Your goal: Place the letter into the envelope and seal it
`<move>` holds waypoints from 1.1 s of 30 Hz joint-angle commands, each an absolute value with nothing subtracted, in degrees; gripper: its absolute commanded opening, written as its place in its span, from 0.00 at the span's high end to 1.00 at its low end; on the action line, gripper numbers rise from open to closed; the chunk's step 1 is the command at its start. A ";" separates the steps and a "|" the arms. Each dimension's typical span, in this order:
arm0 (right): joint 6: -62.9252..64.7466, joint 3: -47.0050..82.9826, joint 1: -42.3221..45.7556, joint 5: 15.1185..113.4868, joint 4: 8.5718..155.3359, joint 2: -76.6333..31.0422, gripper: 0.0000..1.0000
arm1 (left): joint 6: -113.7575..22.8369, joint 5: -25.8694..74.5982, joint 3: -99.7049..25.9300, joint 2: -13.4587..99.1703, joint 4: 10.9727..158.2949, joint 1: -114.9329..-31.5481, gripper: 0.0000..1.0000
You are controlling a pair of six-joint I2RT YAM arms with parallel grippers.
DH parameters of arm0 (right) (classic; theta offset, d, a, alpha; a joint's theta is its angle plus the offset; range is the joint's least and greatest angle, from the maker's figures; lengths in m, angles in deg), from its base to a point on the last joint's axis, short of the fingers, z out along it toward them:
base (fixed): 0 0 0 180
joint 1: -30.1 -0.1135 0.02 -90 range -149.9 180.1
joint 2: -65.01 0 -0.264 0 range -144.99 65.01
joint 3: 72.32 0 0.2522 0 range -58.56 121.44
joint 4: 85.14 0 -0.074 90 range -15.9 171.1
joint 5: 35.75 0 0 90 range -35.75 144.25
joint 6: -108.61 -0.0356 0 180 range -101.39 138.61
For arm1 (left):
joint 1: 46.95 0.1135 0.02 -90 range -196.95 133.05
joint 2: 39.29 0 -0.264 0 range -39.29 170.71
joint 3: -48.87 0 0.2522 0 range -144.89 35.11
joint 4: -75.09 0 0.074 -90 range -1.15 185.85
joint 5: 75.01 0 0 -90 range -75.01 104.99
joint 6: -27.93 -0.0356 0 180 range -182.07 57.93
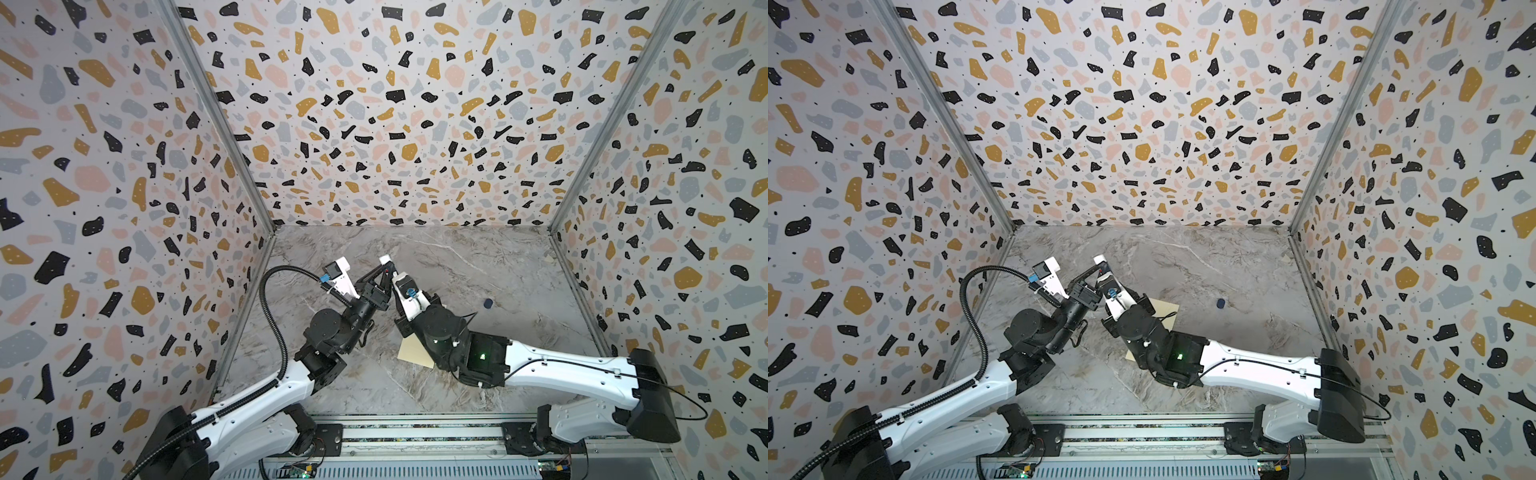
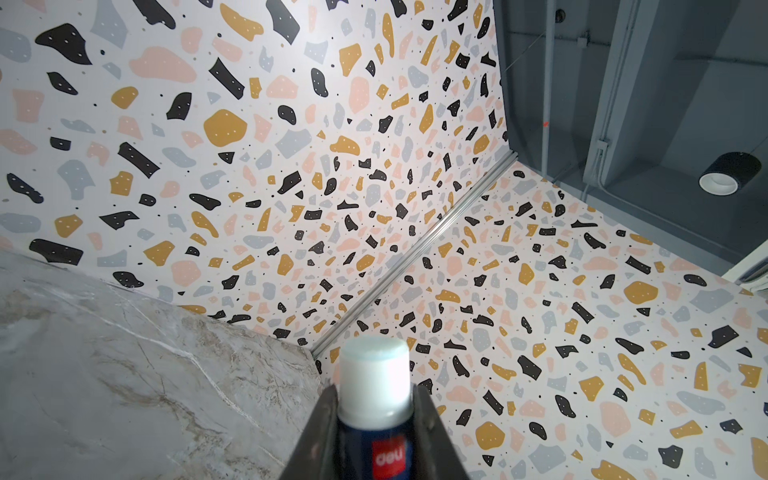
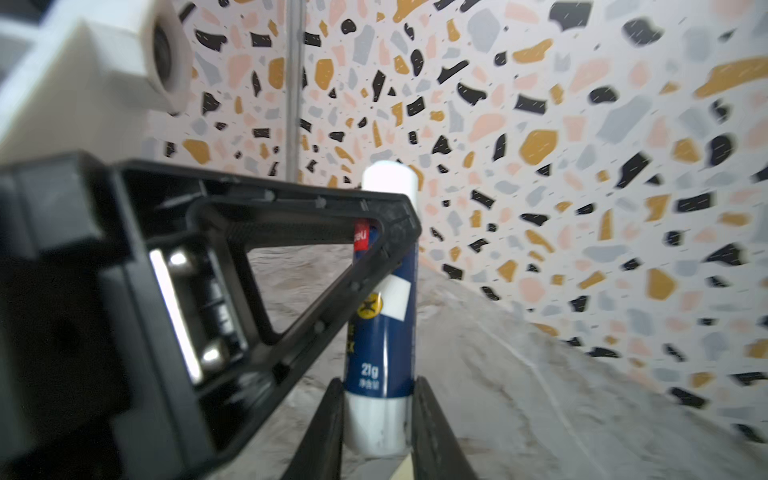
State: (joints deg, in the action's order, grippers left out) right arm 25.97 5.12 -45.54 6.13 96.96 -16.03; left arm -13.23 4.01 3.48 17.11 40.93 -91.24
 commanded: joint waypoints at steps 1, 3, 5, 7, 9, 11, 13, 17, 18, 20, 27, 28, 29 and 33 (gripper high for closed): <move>47.80 7.47 -48.97 -5.30 113.79 -20.53 0.92 | -13.64 10.16 4.09 18.37 43.05 -92.65 1.00; 53.76 6.49 -49.68 -7.27 119.78 -22.48 0.92 | -13.68 10.18 4.11 18.37 42.98 -92.65 1.00; 54.75 6.00 -49.79 -7.32 121.32 -23.23 0.92 | -13.65 10.16 4.26 18.13 43.12 -92.65 1.00; 52.96 5.62 -49.79 -6.38 120.34 -22.75 0.91 | -13.75 9.99 4.35 18.00 43.10 -92.65 1.00; 50.31 5.27 -49.80 -4.76 118.43 -21.65 0.90 | -13.83 9.98 4.35 17.76 43.27 -92.65 1.00; 46.26 4.90 -49.46 -1.70 115.00 -19.90 0.88 | -13.90 9.97 4.31 17.60 43.25 -92.65 1.00; 40.65 5.02 -48.56 2.24 110.07 -17.54 0.83 | -13.90 9.98 4.18 17.48 43.17 -92.65 1.00; 25.85 4.01 -43.58 20.08 99.41 -10.77 0.58 | -13.67 10.16 3.42 16.71 43.01 -92.57 1.00; 21.98 3.17 -41.46 26.59 97.93 -8.81 0.51 | -13.56 10.25 3.18 16.39 42.98 -92.52 1.00; 15.34 0.46 -37.27 37.37 97.67 -5.20 0.44 | -13.31 10.46 2.71 15.92 42.74 -92.50 1.00; -4.45 -11.81 -23.23 67.24 108.40 3.72 0.30 | -11.80 12.00 1.46 14.89 41.33 -92.39 1.00; -7.27 -13.08 -21.60 71.03 110.37 4.07 0.28 | -11.75 12.17 1.38 14.86 41.14 -92.39 1.00; -9.70 -13.89 -20.26 73.82 111.99 4.12 0.27 | -11.79 12.27 1.30 14.90 40.89 -92.31 1.00; -20.43 -16.98 -15.79 84.23 119.57 2.45 0.27 | -9.80 12.70 1.19 14.88 39.78 -92.38 1.00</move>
State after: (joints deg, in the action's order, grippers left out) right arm -8.85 -16.30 -17.49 70.76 111.47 2.81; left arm -11.24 11.49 3.43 16.00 43.77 -92.12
